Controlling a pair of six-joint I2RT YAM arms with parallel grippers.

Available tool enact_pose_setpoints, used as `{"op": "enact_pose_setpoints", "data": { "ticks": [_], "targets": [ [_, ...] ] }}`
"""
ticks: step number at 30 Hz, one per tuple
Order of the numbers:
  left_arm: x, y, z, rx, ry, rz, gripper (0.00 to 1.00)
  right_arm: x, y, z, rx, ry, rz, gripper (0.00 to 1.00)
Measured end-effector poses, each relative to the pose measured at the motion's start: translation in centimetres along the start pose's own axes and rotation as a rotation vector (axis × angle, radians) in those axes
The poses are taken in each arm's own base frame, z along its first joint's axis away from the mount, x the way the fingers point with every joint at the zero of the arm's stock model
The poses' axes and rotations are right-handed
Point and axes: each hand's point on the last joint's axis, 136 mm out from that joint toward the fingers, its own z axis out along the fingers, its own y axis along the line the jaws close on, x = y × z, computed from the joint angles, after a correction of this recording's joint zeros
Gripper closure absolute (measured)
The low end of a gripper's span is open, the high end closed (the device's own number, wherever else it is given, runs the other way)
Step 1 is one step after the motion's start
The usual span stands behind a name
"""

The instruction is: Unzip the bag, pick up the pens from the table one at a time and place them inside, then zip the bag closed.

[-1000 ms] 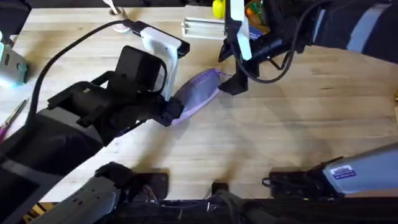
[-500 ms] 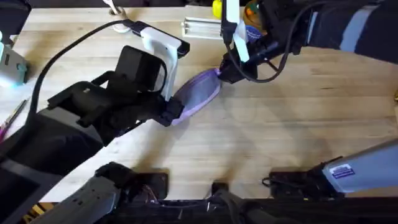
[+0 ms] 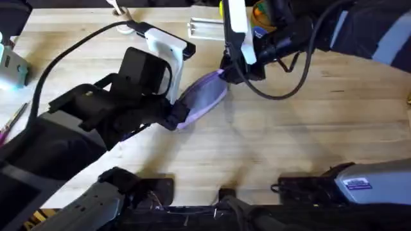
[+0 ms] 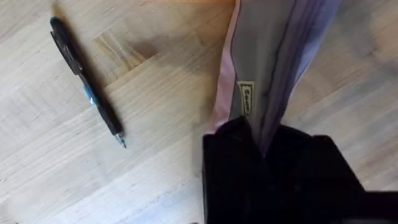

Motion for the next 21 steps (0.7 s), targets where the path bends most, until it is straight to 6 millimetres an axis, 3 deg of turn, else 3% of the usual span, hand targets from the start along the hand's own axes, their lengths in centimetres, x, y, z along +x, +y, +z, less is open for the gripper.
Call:
{"op": "enact_pose_setpoints", "data": {
  "ticks": [21],
  "targets": [
    [0.1,-0.1,0.0,0.005,0.003,0.0,0.959,-8.0,7.6,3.8,-0.179,-0.085,-0.212,0.969]
  ]
}}
